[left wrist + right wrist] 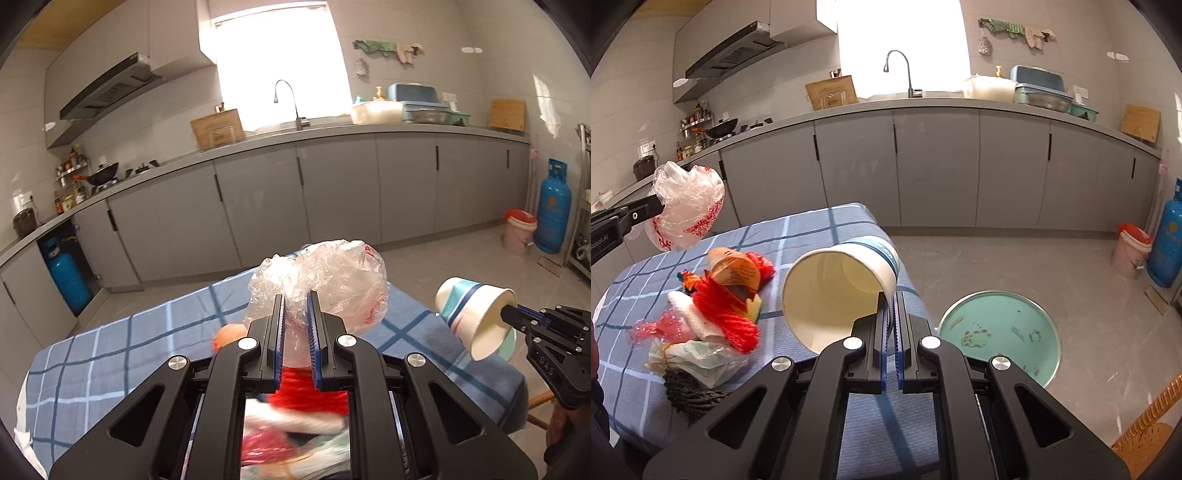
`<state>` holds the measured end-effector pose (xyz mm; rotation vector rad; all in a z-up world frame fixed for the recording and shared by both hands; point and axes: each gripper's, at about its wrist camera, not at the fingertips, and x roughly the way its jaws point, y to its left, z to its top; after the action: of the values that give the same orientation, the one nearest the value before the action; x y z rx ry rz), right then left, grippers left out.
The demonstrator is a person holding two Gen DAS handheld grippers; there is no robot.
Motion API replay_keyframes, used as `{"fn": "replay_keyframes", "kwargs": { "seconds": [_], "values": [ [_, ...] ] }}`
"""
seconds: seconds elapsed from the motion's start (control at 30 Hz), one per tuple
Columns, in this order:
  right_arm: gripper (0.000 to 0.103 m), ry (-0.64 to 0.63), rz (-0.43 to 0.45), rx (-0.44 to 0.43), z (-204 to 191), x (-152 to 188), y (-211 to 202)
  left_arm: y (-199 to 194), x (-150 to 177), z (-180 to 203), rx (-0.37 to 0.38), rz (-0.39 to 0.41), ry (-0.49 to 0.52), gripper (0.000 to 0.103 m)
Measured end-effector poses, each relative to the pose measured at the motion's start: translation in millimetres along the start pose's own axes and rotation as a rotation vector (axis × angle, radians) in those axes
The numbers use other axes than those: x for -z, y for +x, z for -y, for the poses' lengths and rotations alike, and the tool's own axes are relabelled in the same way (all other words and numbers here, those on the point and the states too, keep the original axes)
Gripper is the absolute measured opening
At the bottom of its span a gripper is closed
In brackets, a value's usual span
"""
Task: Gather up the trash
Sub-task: 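Grasp the clear bag with the left tool while the right tool grasps the paper cup, then carry both items over the green basin and open both tools to drop them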
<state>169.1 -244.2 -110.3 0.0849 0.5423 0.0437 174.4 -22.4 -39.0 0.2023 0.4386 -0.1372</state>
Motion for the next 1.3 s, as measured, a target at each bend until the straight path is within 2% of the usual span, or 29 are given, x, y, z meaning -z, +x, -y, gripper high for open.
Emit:
{"fn": "replay_keyframes", "kwargs": {
  "seconds": [0.3,0.7,1.1,1.3],
  "values": [
    [0.005,0.053,0.011,0.084,47.3,-2.6,4.8,21.8,-19.5,50.6,0.111,0.012,0.050,0.013],
    [0.005,0.098,-0.006,0.168,103.3,-2.6,22.2,59.4,-31.1,121.8,0.267,-0.026,0.080,0.013],
    [0.005,0.138,-0.061,0.239,158.2,14.0,53.9,100.8,-32.2,192.6,0.374,-0.077,0.115,0.013],
    [0.005,0.153,-0.074,0.252,178.1,21.8,65.6,120.8,-27.1,219.2,0.402,-0.114,0.137,0.014]
  ]
}}
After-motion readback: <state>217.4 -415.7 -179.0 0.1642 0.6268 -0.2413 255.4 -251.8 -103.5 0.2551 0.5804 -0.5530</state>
